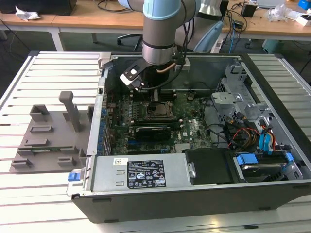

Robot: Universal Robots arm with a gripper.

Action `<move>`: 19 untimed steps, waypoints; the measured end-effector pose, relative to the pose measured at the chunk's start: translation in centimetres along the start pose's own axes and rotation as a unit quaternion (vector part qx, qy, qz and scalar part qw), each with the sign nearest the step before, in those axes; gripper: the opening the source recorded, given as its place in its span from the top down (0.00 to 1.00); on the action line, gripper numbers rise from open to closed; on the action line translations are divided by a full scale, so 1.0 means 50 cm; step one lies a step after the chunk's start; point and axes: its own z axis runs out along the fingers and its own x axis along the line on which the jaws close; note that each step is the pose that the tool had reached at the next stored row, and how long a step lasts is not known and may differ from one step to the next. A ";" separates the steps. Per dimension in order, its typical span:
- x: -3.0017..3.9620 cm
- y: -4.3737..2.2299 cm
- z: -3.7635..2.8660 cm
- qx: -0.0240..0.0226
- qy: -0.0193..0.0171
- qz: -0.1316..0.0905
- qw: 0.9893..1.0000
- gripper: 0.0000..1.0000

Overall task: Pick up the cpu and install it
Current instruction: 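Close the cpu cover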

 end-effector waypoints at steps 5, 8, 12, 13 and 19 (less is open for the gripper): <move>-0.001 0.019 -0.011 0.001 0.000 -0.001 1.000 0.89; -0.002 0.022 -0.029 0.002 0.000 -0.001 1.000 0.89; -0.003 0.024 -0.045 0.002 0.000 -0.001 1.000 0.89; -0.003 0.024 -0.048 0.002 0.000 -0.001 1.000 0.89; -0.005 0.023 -0.076 0.002 0.000 -0.001 1.000 0.89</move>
